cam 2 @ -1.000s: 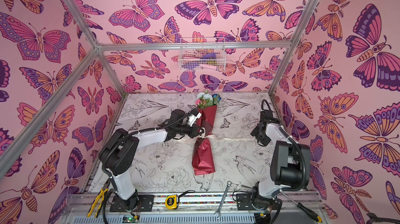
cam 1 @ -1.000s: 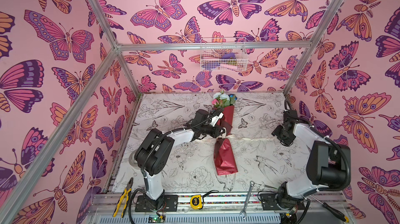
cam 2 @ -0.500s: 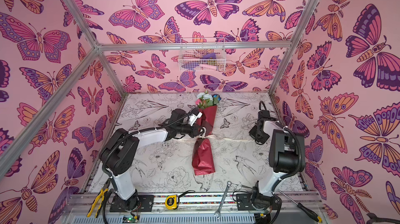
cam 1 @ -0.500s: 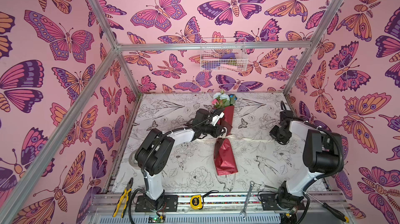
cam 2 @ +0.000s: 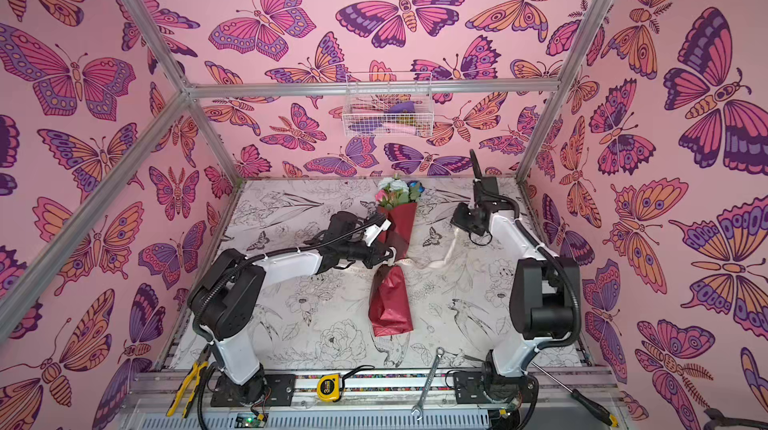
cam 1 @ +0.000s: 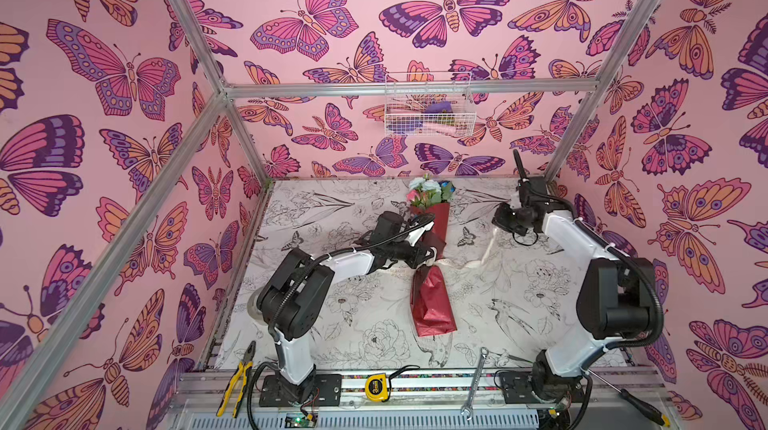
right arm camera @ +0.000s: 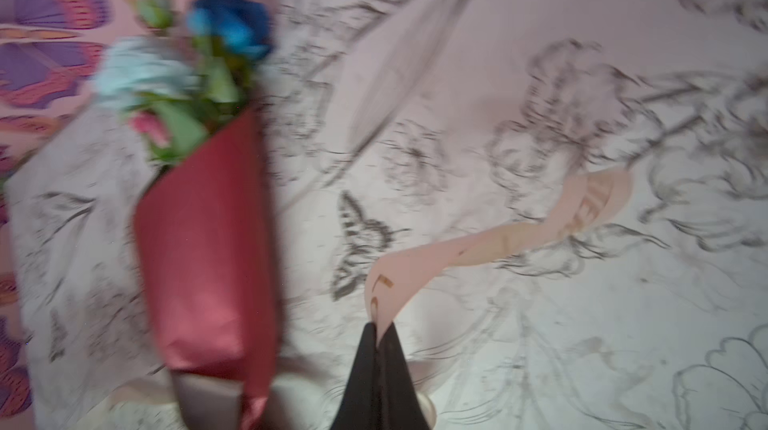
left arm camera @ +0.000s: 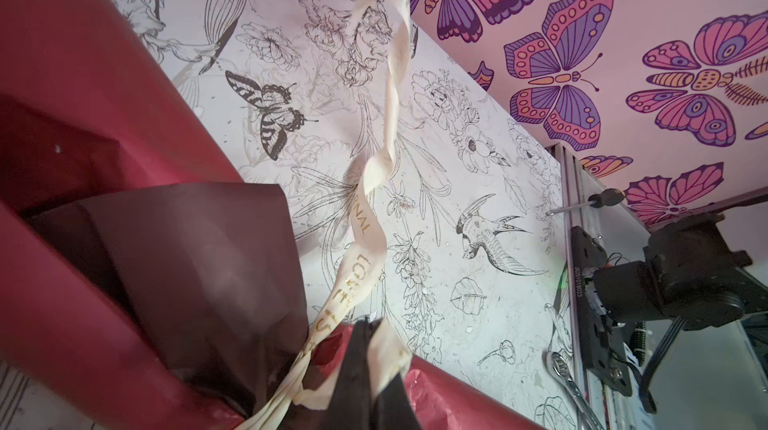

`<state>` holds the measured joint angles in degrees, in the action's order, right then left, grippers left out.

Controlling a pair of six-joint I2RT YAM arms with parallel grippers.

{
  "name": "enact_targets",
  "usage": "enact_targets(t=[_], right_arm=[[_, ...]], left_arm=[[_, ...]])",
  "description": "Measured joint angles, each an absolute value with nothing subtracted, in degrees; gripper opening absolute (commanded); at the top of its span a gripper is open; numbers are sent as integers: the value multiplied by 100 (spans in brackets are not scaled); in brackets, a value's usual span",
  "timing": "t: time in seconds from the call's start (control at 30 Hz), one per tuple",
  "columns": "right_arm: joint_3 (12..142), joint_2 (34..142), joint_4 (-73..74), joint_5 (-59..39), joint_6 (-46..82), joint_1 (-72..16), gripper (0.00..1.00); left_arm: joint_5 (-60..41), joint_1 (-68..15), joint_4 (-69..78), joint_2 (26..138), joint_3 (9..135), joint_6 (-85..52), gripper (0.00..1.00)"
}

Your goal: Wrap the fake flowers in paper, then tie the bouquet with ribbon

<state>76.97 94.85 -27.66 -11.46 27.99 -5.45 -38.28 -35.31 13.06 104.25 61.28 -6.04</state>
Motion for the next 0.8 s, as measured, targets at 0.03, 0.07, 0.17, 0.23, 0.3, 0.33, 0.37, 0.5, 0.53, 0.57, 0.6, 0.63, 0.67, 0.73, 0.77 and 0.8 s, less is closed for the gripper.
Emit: enact_targets(t=[0.03,0.07,0.17,0.23,0.3,0.33,0.37,0.5,0.53,0.57,0.6,0.63,0.67,0.73,0.77,0.8], right_arm=[[7889,9382,-2783,-1181,2777,-755,0],[8053,9312,-2792,-1205,2749,-937,0],[8501,9225,-2805,-1313,2672,-1481,0],[8737,9262,-2812,-1446,2655,-1815,0],[8967,9382,-2836,-1573,2650,-2091,0],[9107,9478,-2853,-1629,2646,-2226,0],[9227,9566,-2869,-1669,2628,-2335,0],[9784,9992,-2976,-1809,2488,-2906,0],[9909,10088,-3002,-1820,2436,-3059,0],[10020,10165,-3024,-1839,2397,-3190,0],[10145,10254,-3048,-1868,2364,-3341,0],[10272,10342,-3079,-1896,2338,-3474,0],[10383,10418,-3105,-1918,2305,-3577,0],[10687,10630,-3138,-1953,2235,-3806,0],[10833,10733,-3155,-1966,2215,-3896,0],[10989,10853,-3168,-1977,2189,-3988,0]], left_arm=[[-3767,-3562,1315,10372,6108,-510,0],[-3723,-3583,1337,10324,6080,-434,0],[-3548,-3673,1457,10136,5902,-163,0],[-3409,-3741,1627,9990,5704,34,0],[-3280,-3806,1828,9883,5509,215,0],[-3199,-3844,1975,9824,5380,318,0],[-3124,-3879,2115,9771,5258,410,0],[-2814,-4005,2670,9605,4797,788,0],[-2727,-4032,2786,9574,4709,895,0],[-2676,-4056,2871,9557,4654,967,0],[-2609,-4073,2969,9537,4595,1066,0],[-2552,-4097,3046,9520,4545,1157,0],[-2517,-4112,3094,9504,4519,1223,0],[-2394,-4163,3199,9494,4484,1382,0],[-2346,-4193,3232,9494,4475,1457,0],[-2283,-4233,3262,9494,4469,1540,0]])
